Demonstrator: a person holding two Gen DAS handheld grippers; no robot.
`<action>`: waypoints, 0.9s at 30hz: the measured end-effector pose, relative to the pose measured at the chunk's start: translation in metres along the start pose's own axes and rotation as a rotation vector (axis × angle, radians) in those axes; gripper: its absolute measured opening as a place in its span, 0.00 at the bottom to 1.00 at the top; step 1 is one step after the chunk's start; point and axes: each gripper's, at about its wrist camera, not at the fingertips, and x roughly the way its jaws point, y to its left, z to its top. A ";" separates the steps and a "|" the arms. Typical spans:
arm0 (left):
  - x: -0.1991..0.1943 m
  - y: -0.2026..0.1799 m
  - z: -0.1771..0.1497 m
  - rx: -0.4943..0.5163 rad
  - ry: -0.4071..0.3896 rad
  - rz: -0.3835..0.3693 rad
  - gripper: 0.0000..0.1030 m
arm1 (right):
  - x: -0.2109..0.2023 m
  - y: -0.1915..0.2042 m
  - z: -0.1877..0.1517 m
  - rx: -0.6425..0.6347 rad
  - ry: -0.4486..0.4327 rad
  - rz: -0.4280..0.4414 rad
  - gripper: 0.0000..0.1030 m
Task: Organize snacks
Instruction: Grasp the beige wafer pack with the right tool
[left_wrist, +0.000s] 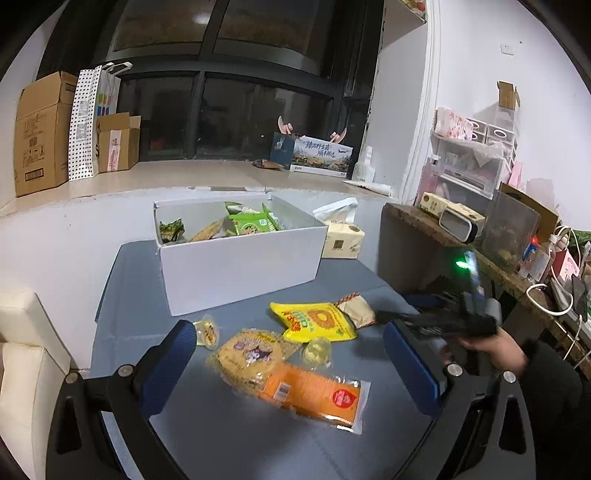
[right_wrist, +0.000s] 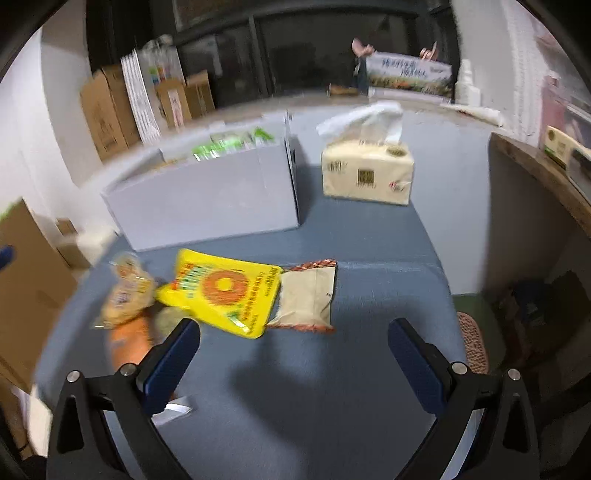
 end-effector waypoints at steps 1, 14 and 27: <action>0.000 0.002 -0.002 -0.005 0.008 0.002 1.00 | 0.011 0.000 0.004 -0.003 0.022 -0.011 1.00; 0.004 0.019 -0.018 -0.056 0.048 0.007 1.00 | 0.078 0.004 0.021 -0.048 0.143 -0.115 0.53; 0.048 0.037 -0.006 -0.028 0.128 0.083 1.00 | 0.021 0.011 0.012 0.006 0.049 -0.001 0.46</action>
